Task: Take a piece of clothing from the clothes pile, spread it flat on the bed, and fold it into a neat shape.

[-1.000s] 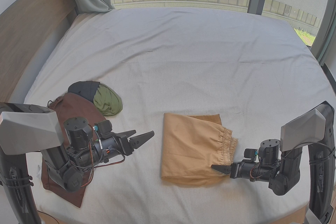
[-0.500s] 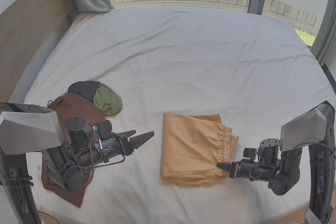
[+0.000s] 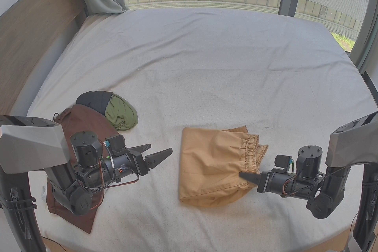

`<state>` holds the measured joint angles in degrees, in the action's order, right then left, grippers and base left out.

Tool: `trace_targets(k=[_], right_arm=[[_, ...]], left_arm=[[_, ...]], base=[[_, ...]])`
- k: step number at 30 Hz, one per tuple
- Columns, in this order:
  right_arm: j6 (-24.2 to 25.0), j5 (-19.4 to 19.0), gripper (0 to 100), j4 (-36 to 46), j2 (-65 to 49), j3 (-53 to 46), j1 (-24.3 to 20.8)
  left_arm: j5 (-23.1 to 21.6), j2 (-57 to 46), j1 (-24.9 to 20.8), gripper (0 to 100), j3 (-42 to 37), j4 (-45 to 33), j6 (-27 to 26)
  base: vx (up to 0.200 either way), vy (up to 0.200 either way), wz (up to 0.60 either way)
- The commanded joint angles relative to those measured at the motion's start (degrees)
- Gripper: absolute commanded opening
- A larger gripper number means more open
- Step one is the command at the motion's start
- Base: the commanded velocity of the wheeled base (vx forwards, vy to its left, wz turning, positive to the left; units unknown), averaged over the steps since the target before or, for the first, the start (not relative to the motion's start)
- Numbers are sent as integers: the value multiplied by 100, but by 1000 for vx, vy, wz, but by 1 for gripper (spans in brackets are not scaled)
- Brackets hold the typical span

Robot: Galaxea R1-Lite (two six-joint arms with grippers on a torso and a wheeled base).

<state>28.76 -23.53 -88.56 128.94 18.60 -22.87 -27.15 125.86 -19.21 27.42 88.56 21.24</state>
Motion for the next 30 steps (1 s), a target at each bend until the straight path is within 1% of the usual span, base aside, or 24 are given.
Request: trace_targets(k=[1,13,17,22,25,26,27,30], right_arm=[[33,-3,0,-3,-414,-15,-112],[42,-11,0,-12,-440,56,-112],[51,-20,0,-12,-528,82,-112],[60,-20,0,-12,-563,161,-183],[69,-20,0,-12,-563,188,-200],[69,-20,0,-12,-563,196,-200],[69,-20,0,-12,-563,214,-200],[69,-29,0,-12,-563,214,-253]], left_arm=[[-1,-26,5,100,1,3,-5],[-19,-140,-4,100,-158,3,-14],[-177,-184,14,100,-246,3,-137],[-476,-430,172,100,-536,3,-577],[-493,-536,251,100,-588,-6,-955],[-493,-545,269,100,-597,-6,-999],[-502,-562,357,100,-624,-23,-1368],[-449,-562,515,100,-667,-59,-2027]], base=[[0,0,0],[0,0,0],[0,0,0],[0,0,0],[0,0,0],[0,0,0],[0,0,0],[0,0,0]])
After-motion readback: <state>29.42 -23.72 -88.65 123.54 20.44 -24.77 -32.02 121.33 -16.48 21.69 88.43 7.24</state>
